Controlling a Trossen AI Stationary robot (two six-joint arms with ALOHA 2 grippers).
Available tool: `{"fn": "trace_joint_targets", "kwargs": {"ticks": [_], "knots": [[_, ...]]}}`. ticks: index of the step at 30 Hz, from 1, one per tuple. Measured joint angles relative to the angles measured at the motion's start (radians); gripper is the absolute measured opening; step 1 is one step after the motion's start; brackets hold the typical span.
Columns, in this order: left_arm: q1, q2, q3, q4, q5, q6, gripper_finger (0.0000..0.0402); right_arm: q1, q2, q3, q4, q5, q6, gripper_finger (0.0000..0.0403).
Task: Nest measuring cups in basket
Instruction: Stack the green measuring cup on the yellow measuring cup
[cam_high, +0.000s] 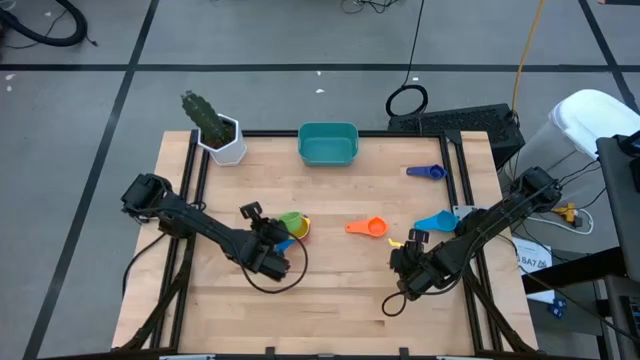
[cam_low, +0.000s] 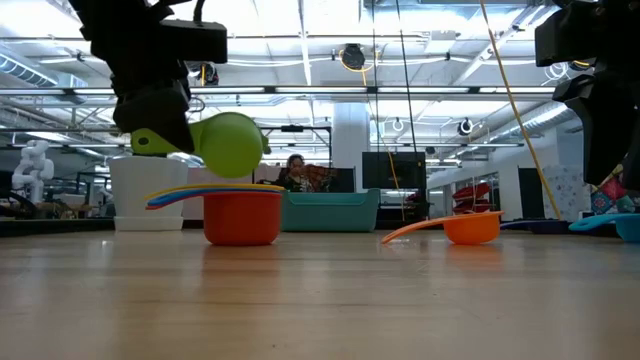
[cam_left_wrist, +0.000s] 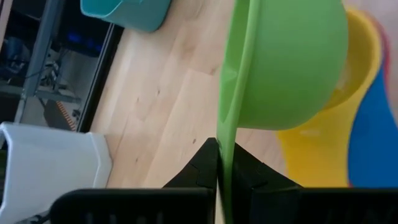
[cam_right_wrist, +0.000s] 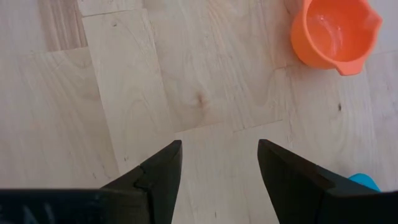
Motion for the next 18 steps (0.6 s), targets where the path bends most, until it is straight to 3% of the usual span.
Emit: {"fn": "trace_joint_targets", "kwargs": {"ticks": [9,18], "knots": [[0.032,0.0,0.0,0.102,0.032,0.121,0.0027,0.0,0.0,0.0,0.0,-0.002,0.0,0.0201],[0.045,0.0,0.0,0.095,0.047,0.12,0.0122,0.0,0.0,0.0,0.0,-0.002,0.0,0.0201]]}}
